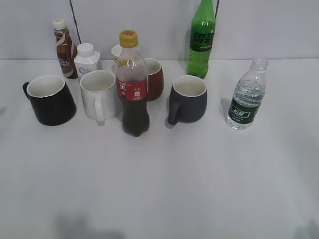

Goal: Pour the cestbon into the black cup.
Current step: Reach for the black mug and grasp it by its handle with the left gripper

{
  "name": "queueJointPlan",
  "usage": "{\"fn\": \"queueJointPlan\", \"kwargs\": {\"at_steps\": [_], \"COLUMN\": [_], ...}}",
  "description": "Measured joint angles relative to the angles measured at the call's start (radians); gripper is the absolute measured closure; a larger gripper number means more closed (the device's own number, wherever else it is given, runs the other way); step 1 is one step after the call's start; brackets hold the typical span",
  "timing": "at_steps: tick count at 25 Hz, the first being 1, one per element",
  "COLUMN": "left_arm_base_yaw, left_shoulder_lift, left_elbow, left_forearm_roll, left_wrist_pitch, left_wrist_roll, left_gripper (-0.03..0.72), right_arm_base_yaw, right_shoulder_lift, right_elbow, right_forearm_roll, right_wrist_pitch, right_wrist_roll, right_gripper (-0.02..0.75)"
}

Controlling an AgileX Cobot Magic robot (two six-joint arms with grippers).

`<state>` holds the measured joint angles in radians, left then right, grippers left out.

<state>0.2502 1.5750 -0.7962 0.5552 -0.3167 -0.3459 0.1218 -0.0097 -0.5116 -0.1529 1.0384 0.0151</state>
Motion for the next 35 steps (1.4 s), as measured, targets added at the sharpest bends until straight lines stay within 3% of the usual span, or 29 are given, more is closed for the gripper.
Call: {"fn": "queueJointPlan", "kwargs": {"at_steps": [2, 4, 6, 9, 12, 15, 21, 27, 35], "left_arm_base_yaw": [0.067, 0.132, 0.170, 0.179, 0.179, 0.179, 0.166, 0.101, 0.063], "left_shoulder_lift": [0.039, 0.091, 0.134, 0.177, 0.217, 0.285, 0.395, 0.450, 0.509], "left_elbow": [0.000, -0.001, -0.003, -0.003, -0.006, -0.007, -0.007, -0.010, -0.025], "left_forearm_roll": [0.251, 0.429, 0.543, 0.642, 0.639, 0.608, 0.564, 0.418, 0.331], "left_wrist_pitch": [-0.125, -0.305, -0.392, -0.410, -0.449, -0.504, -0.608, -0.642, -0.646], "left_wrist_roll": [-0.225, -0.362, -0.371, -0.255, -0.138, -0.087, 0.036, 0.143, 0.181], "left_gripper": [0.538, 0.538, 0.531, 0.469, 0.360, 0.316, 0.305, 0.302, 0.302], "right_arm_base_yaw": [0.000, 0.000, 0.000, 0.000, 0.000, 0.000, 0.000, 0.000, 0.000], "right_shoulder_lift": [0.000, 0.000, 0.000, 0.000, 0.000, 0.000, 0.000, 0.000, 0.000], "right_elbow": [0.000, 0.000, 0.000, 0.000, 0.000, 0.000, 0.000, 0.000, 0.000], "right_forearm_roll": [0.000, 0.000, 0.000, 0.000, 0.000, 0.000, 0.000, 0.000, 0.000], "right_wrist_pitch": [0.000, 0.000, 0.000, 0.000, 0.000, 0.000, 0.000, 0.000, 0.000], "right_wrist_roll": [0.000, 0.000, 0.000, 0.000, 0.000, 0.000, 0.000, 0.000, 0.000], "right_gripper": [0.150, 0.150, 0.150, 0.150, 0.150, 0.150, 0.150, 0.150, 0.150]}}
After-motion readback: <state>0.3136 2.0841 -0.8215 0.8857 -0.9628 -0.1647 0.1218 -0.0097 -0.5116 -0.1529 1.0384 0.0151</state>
